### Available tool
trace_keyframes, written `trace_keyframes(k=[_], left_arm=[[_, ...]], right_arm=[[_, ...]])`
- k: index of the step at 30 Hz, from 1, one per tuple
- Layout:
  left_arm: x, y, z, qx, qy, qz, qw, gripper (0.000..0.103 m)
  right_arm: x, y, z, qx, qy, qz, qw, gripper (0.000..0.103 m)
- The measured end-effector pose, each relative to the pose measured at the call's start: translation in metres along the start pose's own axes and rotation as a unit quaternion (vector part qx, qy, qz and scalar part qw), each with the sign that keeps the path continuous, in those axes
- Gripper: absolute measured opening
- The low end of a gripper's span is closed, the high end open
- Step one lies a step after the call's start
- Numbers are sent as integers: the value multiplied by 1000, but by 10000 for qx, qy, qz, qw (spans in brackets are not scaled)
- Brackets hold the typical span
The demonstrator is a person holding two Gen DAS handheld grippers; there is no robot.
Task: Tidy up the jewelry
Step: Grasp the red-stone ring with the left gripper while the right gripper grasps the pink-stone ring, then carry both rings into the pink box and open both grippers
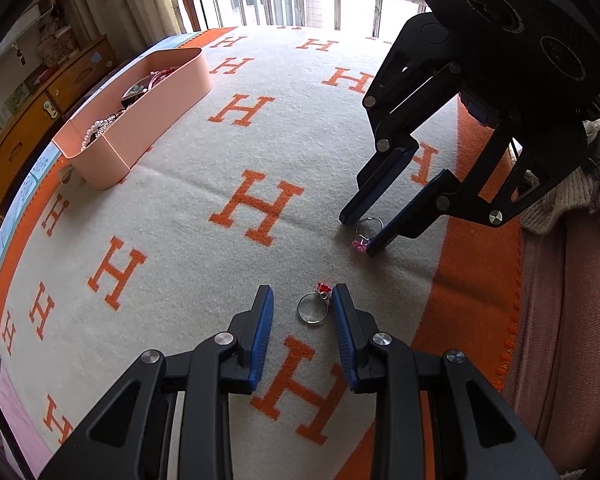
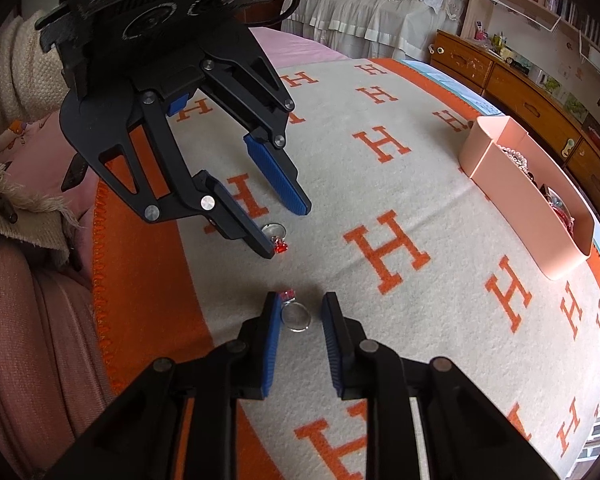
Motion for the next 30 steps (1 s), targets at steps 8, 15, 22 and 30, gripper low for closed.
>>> trace_keyframes(k=[8,15,22,30], left_arm=[[0,-5,-3,-112,12,43,9999,17],[-2,-8,-9,-181,73,20,9998,13],[-1,-9,-13,-88,105,-94,9999,5],[3,-10,-10,2,164,-257,9995,5]], right_arm=[[4,-3,2,-145,1,0,9999,7],[6,-6,5,-279,-13,-48,9996,7],[9,-8,7,-410,-74,-91,9991,7],[24,-13,3,-580,-329,-143,9977,7]])
Point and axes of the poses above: each gripper's, at about its wrist camera, not at the fingertips, and x roughly against the way its jaws point, y to its left, z to its underside, the point moved 3 cm from there along -x, roughly the way its jaws point, and after that the axes turned 14 degrees about -x, right-handed, at the moved point
